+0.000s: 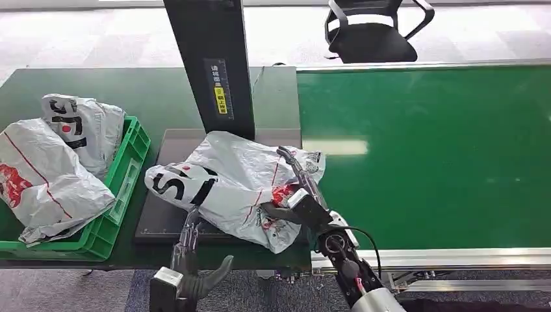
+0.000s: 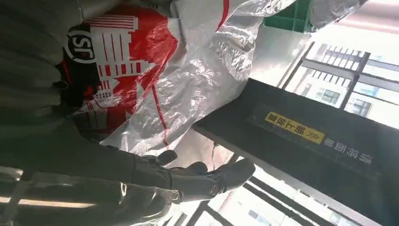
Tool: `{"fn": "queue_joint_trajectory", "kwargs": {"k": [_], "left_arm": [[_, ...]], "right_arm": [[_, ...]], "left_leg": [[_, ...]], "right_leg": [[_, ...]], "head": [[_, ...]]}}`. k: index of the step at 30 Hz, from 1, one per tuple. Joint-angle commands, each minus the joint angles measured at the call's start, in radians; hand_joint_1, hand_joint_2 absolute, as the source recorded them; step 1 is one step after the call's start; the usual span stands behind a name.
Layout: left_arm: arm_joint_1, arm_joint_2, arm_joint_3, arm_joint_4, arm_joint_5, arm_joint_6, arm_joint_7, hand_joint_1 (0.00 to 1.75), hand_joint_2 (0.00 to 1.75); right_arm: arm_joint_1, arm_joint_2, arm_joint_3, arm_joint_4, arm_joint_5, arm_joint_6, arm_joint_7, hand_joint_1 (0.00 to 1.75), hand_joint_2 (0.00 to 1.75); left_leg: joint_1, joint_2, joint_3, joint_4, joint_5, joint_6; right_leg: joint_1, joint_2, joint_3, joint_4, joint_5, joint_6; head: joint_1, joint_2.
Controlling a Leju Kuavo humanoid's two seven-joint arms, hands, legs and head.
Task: Moved the parcel from conveyor to table for the left to box.
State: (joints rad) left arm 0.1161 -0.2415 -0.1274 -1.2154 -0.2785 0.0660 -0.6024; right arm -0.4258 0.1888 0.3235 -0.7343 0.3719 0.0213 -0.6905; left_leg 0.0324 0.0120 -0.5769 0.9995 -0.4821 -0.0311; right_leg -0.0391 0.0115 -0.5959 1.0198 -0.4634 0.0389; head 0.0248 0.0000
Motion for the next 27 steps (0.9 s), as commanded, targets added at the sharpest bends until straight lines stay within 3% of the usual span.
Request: {"fn": "queue_joint_trajectory", "kwargs": {"k": [1, 13, 19, 27], "left_arm": [[-0.036, -0.044, 0.005, 0.086, 0.002, -0.004, 0.0, 0.0, 1.75], [-0.049, -0.044, 0.007, 0.097, 0.003, -0.006, -0.004, 0.0, 1.75], [-0.043, -0.044, 0.008, 0.083, 0.002, -0.005, -0.008, 0.0, 1.75], [-0.043, -0.044, 0.008, 0.083, 0.002, -0.005, -0.008, 0.0, 1.75]], "right_arm": [[-0.021, -0.003, -0.035, 0.039, -0.008, 0.009, -0.005, 0.0, 1.75], [-0.023, -0.004, -0.043, 0.041, -0.019, 0.017, -0.008, 0.0, 1.75], [0.015, -0.01, -0.043, -0.08, -0.093, 0.034, -0.008, 0.0, 1.75], [0.015, -0.01, -0.043, -0.08, -0.093, 0.034, -0.008, 0.0, 1.75]], "left_leg": [[-0.001, -0.004, 0.004, -0.004, 0.001, 0.005], [-0.001, -0.003, 0.002, -0.001, 0.0, 0.003], [-0.001, -0.004, 0.001, -0.001, 0.0, 0.004], [-0.001, -0.003, 0.001, -0.001, 0.0, 0.003]], "right_leg": [[0.001, -0.004, 0.005, -0.005, 0.001, -0.006], [0.0, -0.003, 0.003, -0.002, 0.0, -0.003], [0.0, -0.004, 0.002, -0.002, 0.0, -0.004], [0.0, -0.004, 0.002, -0.001, 0.0, -0.003]], "head": [[0.0, 0.0], [0.0, 0.0], [0.0, 0.0], [0.0, 0.0]]}}
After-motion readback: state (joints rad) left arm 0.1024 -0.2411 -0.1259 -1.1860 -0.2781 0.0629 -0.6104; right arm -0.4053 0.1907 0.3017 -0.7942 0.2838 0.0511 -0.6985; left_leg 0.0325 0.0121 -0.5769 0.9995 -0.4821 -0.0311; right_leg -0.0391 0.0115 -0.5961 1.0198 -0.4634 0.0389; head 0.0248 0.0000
